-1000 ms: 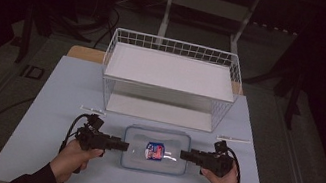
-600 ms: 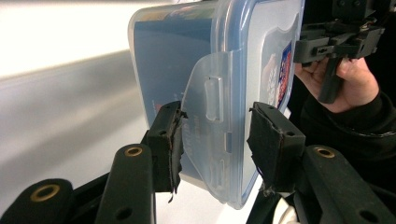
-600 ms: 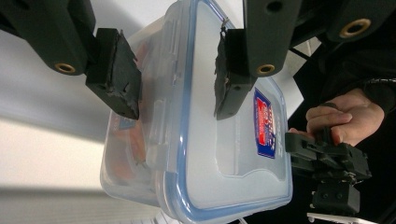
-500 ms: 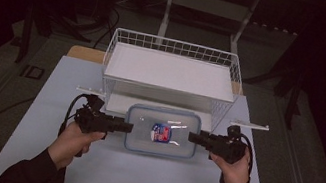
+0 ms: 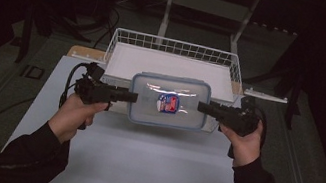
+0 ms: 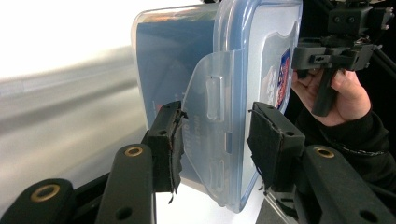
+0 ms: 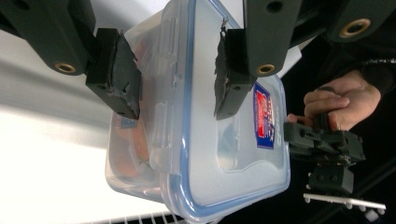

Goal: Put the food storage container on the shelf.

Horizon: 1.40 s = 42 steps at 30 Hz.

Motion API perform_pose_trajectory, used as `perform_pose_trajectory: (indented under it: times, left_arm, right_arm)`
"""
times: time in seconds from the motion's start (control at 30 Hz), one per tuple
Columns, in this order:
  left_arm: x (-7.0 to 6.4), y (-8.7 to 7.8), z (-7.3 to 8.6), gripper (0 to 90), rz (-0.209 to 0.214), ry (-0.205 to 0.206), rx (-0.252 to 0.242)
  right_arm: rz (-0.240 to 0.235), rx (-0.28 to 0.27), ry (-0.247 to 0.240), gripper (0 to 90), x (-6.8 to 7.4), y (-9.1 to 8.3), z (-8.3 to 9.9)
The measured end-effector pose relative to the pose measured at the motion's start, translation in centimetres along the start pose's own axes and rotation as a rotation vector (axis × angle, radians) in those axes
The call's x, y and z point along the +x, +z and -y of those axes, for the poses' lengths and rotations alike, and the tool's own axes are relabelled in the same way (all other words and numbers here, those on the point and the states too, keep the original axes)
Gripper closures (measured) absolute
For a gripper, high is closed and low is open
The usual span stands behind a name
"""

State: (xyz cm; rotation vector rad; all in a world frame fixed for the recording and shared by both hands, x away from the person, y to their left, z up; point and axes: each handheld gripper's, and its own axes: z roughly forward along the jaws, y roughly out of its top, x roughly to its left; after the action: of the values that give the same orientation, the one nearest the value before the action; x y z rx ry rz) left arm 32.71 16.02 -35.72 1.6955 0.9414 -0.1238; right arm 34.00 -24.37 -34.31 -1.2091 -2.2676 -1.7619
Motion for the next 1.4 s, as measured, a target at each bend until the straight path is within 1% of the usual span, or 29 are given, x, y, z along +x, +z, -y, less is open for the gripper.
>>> perform_pose_trajectory:
  times: [0.07, 0.2, 0.27, 0.3, 0.37, 0.43, 0.47, 0.5, 0.53, 0.6, 0.67, 0.73, 0.8, 0.83, 0.9, 0.97, 1.0, 1.1, 1.17, 1.2, 1.4]
  left_arm:
    - [-0.1, 0.0, -1.1, 55.5, -0.001, 0.009, -0.004]
    - [0.0, -0.1, -3.0, 55.4, -0.005, 0.011, -0.014]
    - [-0.1, -0.1, -4.1, 55.4, -0.015, 0.019, -0.025]
    - [-0.1, -0.2, -4.6, 55.4, -0.016, 0.016, -0.034]
    - [0.0, -0.1, -5.4, 55.4, -0.026, 0.026, -0.039]
    - [0.3, -0.1, -6.0, 55.4, -0.027, 0.015, -0.054]
    - [0.5, -0.1, -6.3, 55.4, -0.028, 0.013, -0.053]
    - [0.7, 0.0, -6.6, 55.4, -0.033, 0.006, -0.062]
    - [1.0, 0.2, -6.9, 55.3, -0.037, 0.000, -0.058]
    - [1.5, 0.4, -7.2, 55.3, -0.040, -0.010, -0.059]
    - [1.9, 0.7, -7.5, 55.2, -0.045, -0.026, -0.063]
    - [2.3, 1.2, -7.9, 55.1, -0.052, -0.026, -0.056]
    - [2.7, 1.6, -8.2, 55.1, -0.056, -0.034, -0.051]
    - [2.9, 1.9, -8.3, 55.0, -0.054, -0.040, -0.043]
    - [3.2, 2.2, -8.4, 54.9, -0.056, -0.043, -0.036]
    - [3.6, 2.5, -8.2, 54.9, -0.050, -0.059, -0.045]
    - [3.7, 2.6, -8.3, 54.9, -0.048, -0.059, -0.045]
    - [4.0, 2.6, -8.3, 54.8, -0.039, -0.068, -0.046]
    - [4.1, 2.7, -8.5, 54.8, -0.038, -0.079, -0.044]
    - [4.1, 2.7, -8.5, 54.8, -0.039, -0.075, -0.040]
    - [4.6, 3.0, -8.7, 54.6, -0.035, -0.088, -0.061]
  right_arm:
    - [0.004, -0.008, -0.003, 52.1, 0.0, -0.1, -0.9]
    - [0.007, -0.036, 0.001, 52.2, -0.2, -0.2, -2.8]
    - [0.004, -0.047, 0.011, 52.2, -0.3, -0.1, -3.7]
    - [0.003, -0.048, 0.009, 52.2, -0.4, -0.1, -4.0]
    - [-0.002, -0.057, 0.018, 52.2, -0.8, 0.1, -4.7]
    - [-0.004, -0.060, 0.030, 52.2, -1.0, 0.2, -5.3]
    - [-0.002, -0.059, 0.025, 52.1, -1.1, 0.4, -5.5]
    - [-0.003, -0.058, 0.031, 52.2, -1.3, 0.5, -5.8]
    - [-0.003, -0.056, 0.038, 52.2, -1.6, 0.7, -6.1]
    - [-0.004, -0.053, 0.055, 52.1, -2.2, 1.2, -6.5]
    - [0.003, -0.046, 0.061, 52.1, -2.8, 1.6, -6.7]
    - [0.003, -0.048, 0.076, 52.0, -3.3, 1.9, -6.8]
    - [0.005, -0.050, 0.091, 52.0, -3.9, 2.1, -6.8]
    - [0.008, -0.048, 0.090, 52.0, -4.1, 2.1, -6.8]
    - [0.014, -0.047, 0.099, 52.0, -4.5, 2.3, -6.8]
    - [0.019, -0.040, 0.102, 52.0, -4.9, 2.4, -6.8]
    - [0.019, -0.046, 0.107, 52.0, -5.0, 2.4, -6.8]
    - [0.025, -0.050, 0.099, 52.1, -5.1, 2.4, -7.0]
    - [0.020, -0.046, 0.108, 52.3, -5.2, 2.4, -7.1]
    - [0.019, -0.044, 0.113, 52.2, -5.3, 2.4, -7.1]
    - [0.029, -0.035, 0.125, 51.9, -5.4, 2.6, -7.4]
